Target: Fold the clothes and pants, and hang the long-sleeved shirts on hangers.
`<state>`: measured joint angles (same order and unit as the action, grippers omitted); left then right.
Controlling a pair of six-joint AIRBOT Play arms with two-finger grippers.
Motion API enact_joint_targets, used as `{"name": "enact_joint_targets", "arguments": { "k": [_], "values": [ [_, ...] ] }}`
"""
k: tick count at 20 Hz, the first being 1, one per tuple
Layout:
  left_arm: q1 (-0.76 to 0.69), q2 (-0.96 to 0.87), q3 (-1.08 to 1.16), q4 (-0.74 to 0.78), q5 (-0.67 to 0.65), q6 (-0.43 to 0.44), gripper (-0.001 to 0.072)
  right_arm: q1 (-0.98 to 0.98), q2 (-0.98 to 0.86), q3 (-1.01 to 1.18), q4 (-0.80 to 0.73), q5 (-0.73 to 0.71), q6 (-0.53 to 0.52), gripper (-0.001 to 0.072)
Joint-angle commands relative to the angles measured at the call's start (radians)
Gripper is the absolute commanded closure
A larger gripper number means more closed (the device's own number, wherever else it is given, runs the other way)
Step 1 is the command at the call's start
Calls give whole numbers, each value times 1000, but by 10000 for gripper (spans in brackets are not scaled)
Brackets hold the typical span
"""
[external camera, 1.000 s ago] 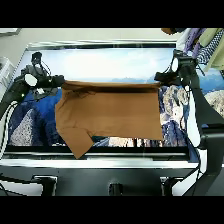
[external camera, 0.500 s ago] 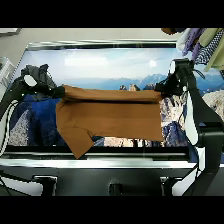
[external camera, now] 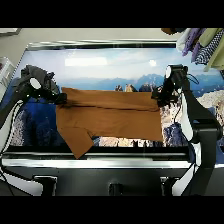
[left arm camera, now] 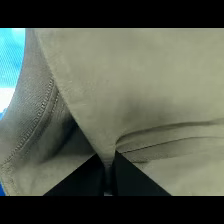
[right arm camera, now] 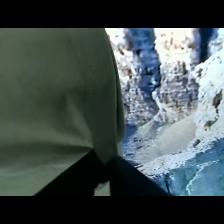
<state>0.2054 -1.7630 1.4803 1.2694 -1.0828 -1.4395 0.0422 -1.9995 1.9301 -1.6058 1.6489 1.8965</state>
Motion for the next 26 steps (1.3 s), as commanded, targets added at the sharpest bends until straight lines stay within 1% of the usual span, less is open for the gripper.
{"name": "enact_joint_targets", "arguments": {
  "k": [1,2,3,4,6,8,10,13,15,17,20,23,26],
  "values": [
    [3,3,3,-2,-27,-53,349,1,-10,0,14,57,-30,389],
    [12,15,8,-2,-55,-53,228,0,-5,0,19,77,-77,308],
    [22,29,18,-2,-102,-51,228,0,9,0,18,101,-141,277],
    [39,49,28,-1,-161,-48,228,-12,34,0,31,103,-155,233],
    [80,111,24,7,-282,-48,228,-59,109,0,96,72,-185,230],
    [154,223,-58,-11,-304,-82,228,-129,189,-12,180,52,-225,240],
    [241,354,-213,-53,-284,-90,229,-202,289,-108,305,18,-281,240],
    [356,555,-515,-200,-216,-86,229,-274,470,-383,478,-94,-382,239],
    [373,648,-686,-243,-170,-71,229,-283,588,-575,566,-211,-449,239],
    [352,694,-809,-289,-149,-47,229,-282,672,-700,615,-295,-457,240],
    [309,698,-926,-314,-102,-34,229,-282,743,-782,640,-298,-488,240],
    [271,698,-1000,-331,-34,-29,229,-282,780,-796,644,-287,-497,240],
    [224,697,-1038,-384,25,5,241,-282,805,-796,675,-287,-497,239]
  ]
}}
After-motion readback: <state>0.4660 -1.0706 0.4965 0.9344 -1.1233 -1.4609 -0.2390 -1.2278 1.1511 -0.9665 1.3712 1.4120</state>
